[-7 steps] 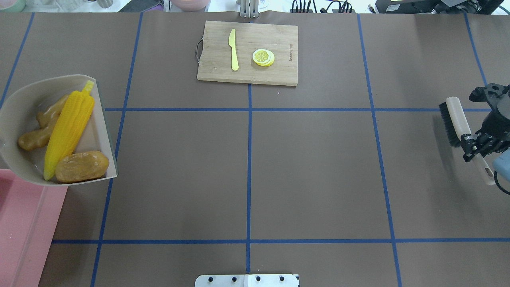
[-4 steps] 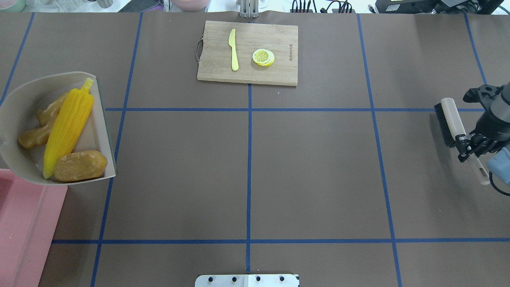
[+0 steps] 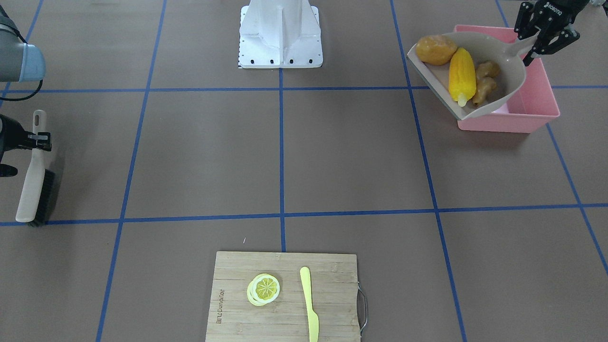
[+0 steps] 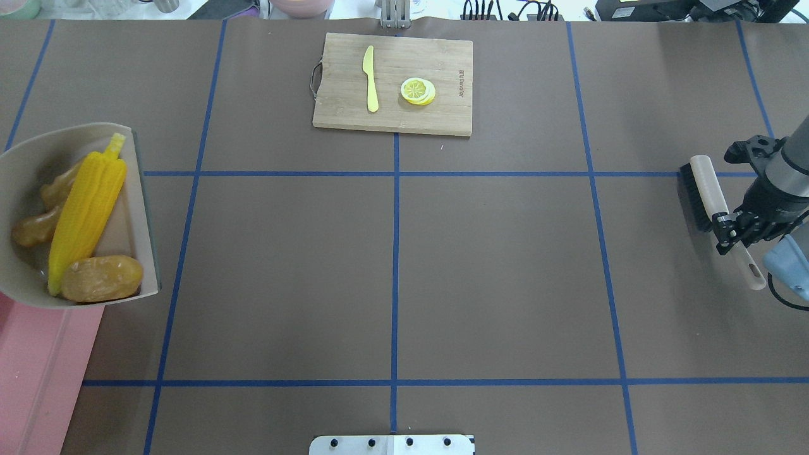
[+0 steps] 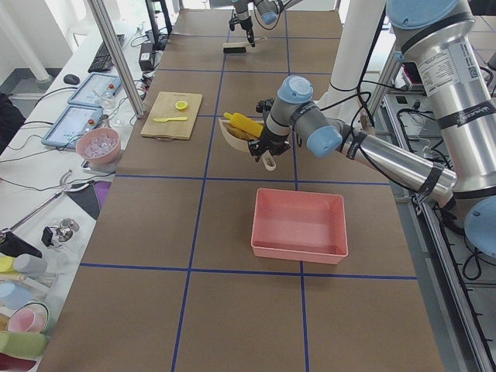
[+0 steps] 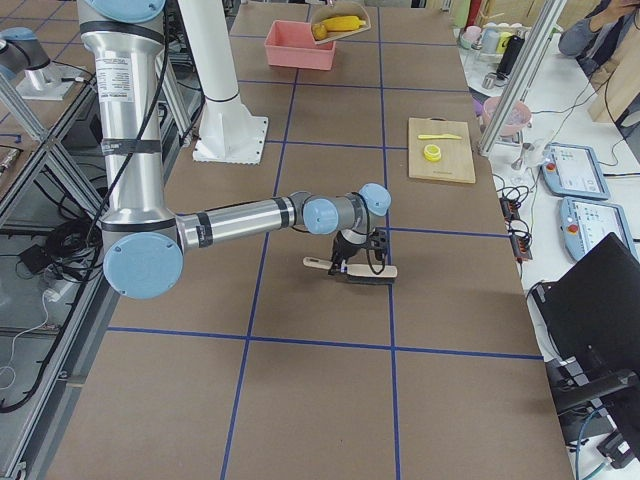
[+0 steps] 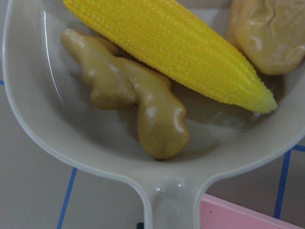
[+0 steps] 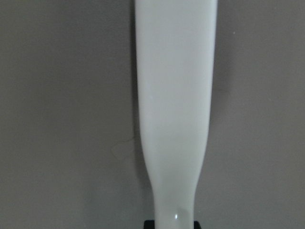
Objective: Sweep and dump trash into bin
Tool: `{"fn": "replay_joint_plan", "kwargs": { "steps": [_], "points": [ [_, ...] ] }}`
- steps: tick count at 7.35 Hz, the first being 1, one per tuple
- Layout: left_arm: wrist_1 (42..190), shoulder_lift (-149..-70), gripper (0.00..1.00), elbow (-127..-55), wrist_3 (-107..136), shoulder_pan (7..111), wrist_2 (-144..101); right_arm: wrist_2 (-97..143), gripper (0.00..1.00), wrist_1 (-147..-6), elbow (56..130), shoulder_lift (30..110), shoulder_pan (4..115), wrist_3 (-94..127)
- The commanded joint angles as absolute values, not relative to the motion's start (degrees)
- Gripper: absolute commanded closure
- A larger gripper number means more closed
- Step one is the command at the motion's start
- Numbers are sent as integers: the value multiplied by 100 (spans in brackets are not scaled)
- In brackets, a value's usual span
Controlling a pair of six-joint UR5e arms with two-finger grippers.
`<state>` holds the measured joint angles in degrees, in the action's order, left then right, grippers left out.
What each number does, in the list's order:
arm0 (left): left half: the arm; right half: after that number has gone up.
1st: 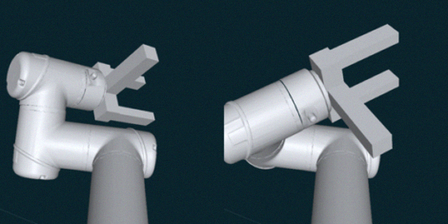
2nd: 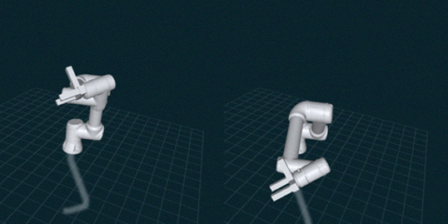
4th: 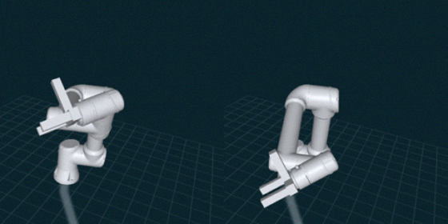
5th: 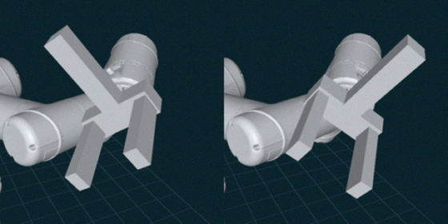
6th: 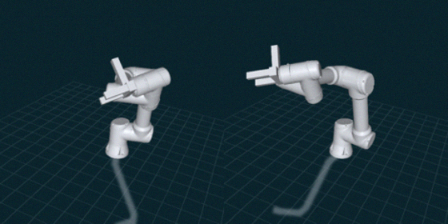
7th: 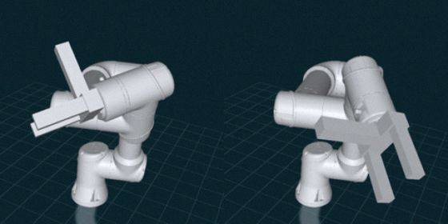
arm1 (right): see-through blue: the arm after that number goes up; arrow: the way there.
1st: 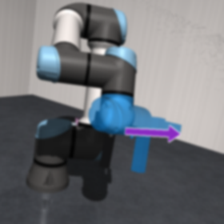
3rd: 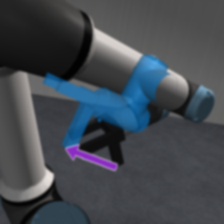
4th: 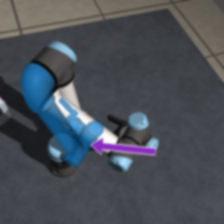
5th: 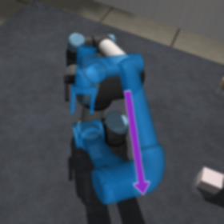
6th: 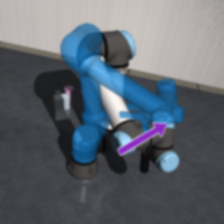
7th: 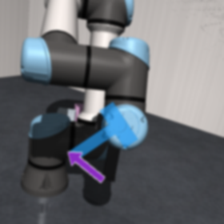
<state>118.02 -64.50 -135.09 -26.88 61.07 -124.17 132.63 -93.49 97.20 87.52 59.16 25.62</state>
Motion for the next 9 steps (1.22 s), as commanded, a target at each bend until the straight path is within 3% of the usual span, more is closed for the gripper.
{"fn": "replay_joint_plan", "kwargs": {
  "steps": [1, 2, 3, 5, 6, 9],
  "points": [
    [13144, -5724, 100, -13141, -2698, 6335, -12716, 13263, 71, -9343, 9650, 8666, 5906, 2593],
    [13540, -5504, 100, -13000, -2724, 6415, -12857, 13263, 38, -9334, 9650, 8666, 5906, 2584],
    [13927, -5241, 100, -12860, -2733, 6529, -12937, 13254, 17, -9343, 9650, 8640, 5906, 2584],
    [14149, -5046, 100, -12675, -2742, 6574, -12972, 13254, 15, -9343, 9659, 8640, 5906, 2584],
    [14272, -4871, 100, -12622, -2751, 6574, -13025, 13254, 0, -9334, 9685, 8631, 5906, 2584],
    [14107, -4843, 100, -12604, -2751, 6583, -13008, 13272, 0, -9334, 9843, 8447, 6351, 2487]
  ]
}}
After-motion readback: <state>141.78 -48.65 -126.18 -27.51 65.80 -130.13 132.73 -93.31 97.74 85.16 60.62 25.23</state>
